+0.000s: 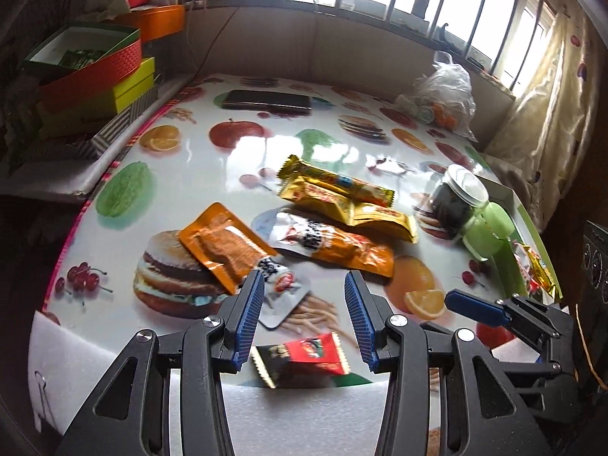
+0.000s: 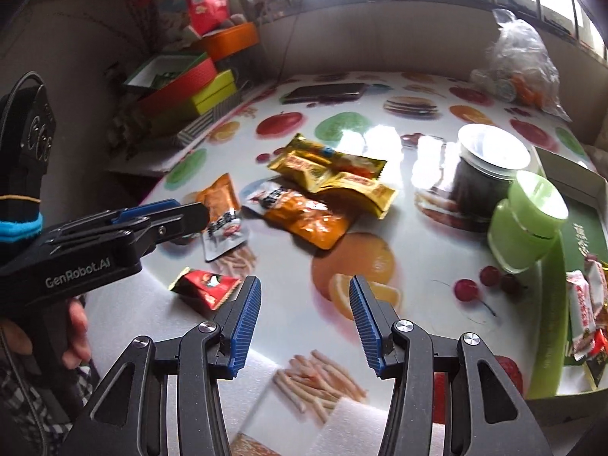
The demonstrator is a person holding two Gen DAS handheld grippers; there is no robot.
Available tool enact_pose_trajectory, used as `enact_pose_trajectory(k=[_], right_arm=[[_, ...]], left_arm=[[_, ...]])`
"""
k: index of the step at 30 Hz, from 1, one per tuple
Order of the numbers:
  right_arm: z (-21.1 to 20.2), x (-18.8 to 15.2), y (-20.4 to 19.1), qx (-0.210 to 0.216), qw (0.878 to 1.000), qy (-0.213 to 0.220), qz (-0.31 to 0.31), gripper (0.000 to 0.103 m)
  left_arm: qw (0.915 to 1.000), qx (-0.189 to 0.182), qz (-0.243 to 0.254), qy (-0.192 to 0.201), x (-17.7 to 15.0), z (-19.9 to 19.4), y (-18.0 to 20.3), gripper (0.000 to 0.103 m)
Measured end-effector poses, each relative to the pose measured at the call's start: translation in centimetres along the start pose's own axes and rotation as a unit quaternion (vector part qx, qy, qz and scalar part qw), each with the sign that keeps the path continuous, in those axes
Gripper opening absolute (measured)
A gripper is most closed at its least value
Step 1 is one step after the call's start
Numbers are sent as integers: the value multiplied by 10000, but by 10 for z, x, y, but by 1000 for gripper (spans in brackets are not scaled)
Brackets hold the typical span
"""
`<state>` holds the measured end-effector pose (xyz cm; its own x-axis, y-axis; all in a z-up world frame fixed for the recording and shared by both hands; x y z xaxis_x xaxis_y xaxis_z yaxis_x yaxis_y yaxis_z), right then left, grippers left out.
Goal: Organize snacks
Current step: 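Open both tools in the box and move back toward the snack pile, then grasp the red-black candy with the right tool while the left tool grasps the orange spicy-strip packet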
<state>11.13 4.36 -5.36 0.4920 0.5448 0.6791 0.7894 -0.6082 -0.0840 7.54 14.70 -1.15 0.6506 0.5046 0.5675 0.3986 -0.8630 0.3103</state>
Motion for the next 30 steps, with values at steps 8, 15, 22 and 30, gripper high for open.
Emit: enact_pose_trajectory(k=[8, 15, 22, 30], right_arm=[[28, 11, -42, 455, 9966, -162, -660, 48], [50, 13, -75, 717, 9878, -331, -1344, 52], [67, 12, -88, 680, 9804, -535, -1768, 53], [77, 13, -85, 497, 9811, -615, -1765, 53]], left_arm=[[9989, 222, -410, 72, 11, 0, -43, 46], [9974, 325, -636, 33, 11, 3, -65, 46], [9965, 370, -754, 37, 14, 4, -77, 46], [9961, 361, -803, 1, 16, 7, -81, 46]])
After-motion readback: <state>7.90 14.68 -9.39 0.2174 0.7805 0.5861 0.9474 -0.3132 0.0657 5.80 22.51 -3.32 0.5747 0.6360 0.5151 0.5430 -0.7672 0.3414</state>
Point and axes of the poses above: each gripper's, at about its wrist camera, not at the fingertips, and z roughly the way its jaws point, y to its right, x to its top, the point moved 9 cm from there along z, roughly the way its jaws point, and after that the axes turned 14 degrees about -z, right-handed, at the moved point
